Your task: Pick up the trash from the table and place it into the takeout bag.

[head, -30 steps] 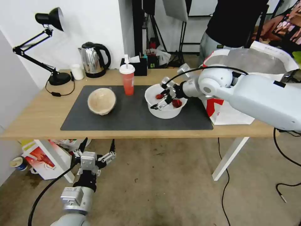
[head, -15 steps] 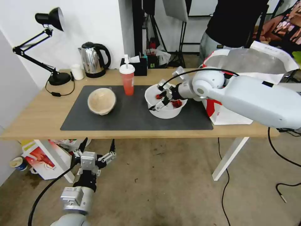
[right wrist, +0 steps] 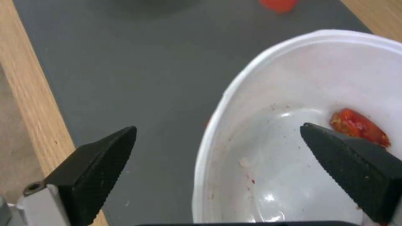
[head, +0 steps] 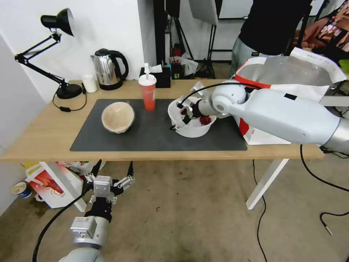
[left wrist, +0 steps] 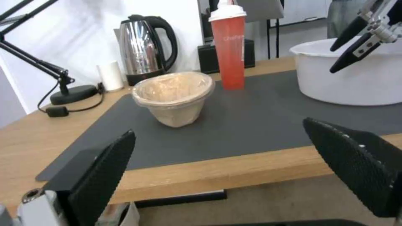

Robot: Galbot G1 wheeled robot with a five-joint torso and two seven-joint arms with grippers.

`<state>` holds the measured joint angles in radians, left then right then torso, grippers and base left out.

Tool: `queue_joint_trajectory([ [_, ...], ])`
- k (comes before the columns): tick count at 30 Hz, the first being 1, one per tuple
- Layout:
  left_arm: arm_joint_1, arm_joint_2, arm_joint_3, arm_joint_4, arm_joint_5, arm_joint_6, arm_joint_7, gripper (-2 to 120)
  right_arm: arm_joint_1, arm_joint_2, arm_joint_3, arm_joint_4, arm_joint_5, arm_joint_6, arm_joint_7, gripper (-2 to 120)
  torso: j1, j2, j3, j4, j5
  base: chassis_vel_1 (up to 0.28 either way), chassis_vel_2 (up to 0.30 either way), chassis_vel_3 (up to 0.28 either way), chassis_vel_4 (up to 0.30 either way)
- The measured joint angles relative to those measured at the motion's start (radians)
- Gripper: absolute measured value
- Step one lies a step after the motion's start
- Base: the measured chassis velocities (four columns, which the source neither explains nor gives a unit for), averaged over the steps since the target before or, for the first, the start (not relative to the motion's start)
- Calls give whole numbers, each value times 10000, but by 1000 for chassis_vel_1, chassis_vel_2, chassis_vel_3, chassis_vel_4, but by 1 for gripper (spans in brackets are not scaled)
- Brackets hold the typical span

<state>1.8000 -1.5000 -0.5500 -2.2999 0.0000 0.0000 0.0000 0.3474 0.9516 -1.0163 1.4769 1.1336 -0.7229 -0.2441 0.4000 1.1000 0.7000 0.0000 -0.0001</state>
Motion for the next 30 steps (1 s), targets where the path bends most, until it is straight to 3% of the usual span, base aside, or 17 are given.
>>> queue_joint_trajectory([
  [30, -1, 0, 0, 0, 0, 0, 0, 100, -168, 349, -572, -117, 377, -2, 734, 100, 0, -2, 0, 1, 1, 0, 0, 0, 0],
])
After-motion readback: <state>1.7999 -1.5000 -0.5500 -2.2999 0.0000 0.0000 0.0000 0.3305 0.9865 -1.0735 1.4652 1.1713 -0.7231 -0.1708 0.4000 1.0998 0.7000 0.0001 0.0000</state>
